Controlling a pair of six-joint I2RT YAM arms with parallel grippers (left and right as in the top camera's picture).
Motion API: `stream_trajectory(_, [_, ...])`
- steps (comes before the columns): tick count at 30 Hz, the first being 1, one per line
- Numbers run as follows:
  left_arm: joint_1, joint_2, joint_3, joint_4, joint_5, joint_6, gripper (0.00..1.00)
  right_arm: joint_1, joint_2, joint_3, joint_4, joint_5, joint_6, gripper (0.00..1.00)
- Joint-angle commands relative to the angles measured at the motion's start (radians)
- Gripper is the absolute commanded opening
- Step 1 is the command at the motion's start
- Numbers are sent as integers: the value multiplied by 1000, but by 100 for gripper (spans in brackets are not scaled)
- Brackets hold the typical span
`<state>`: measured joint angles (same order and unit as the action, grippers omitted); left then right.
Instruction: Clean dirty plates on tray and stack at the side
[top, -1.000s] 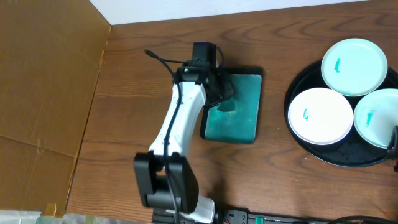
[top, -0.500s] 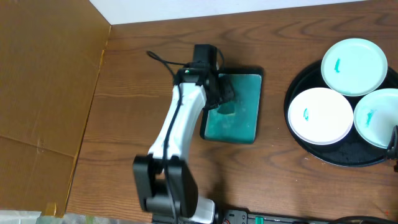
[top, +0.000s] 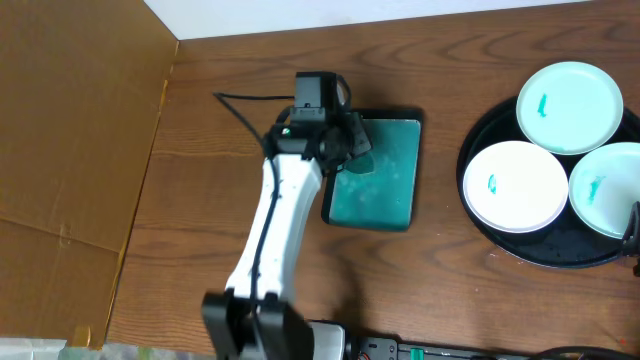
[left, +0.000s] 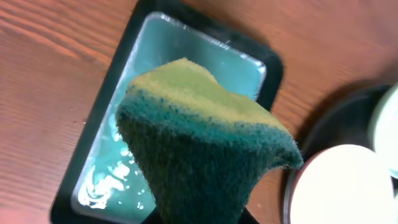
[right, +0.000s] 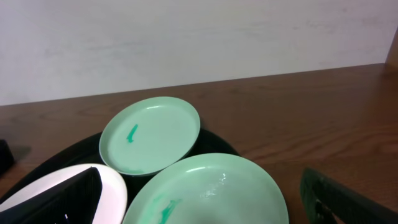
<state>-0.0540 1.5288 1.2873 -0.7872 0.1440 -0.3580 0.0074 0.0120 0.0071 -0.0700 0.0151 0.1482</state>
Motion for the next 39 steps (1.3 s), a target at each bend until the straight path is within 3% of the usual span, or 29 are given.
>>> stream_trajectory(1, [2,102,-40,18,-5,19,7,-6,-3,-2,-3,3,-8,99])
stream_trajectory(7, [2,150,-29,29,0,24,7,-6,-3,-2,-3,3,-8,99])
stream_trajectory(19, [2,-91,5,8,5,-7,7,-6,-3,-2,-3,3,-8,99])
stream_trajectory(27, [2,55,-115,88,-28,-7,7,-6,-3,-2,-3,3,-8,99])
stream_trajectory(31, [2,166,-127,105,25,-6,7,-6,-3,-2,-3,3,-8,99])
stream_trajectory(39, [2,33,-21,55,84,13,7,-6,-3,-2,-3,3,-8,99])
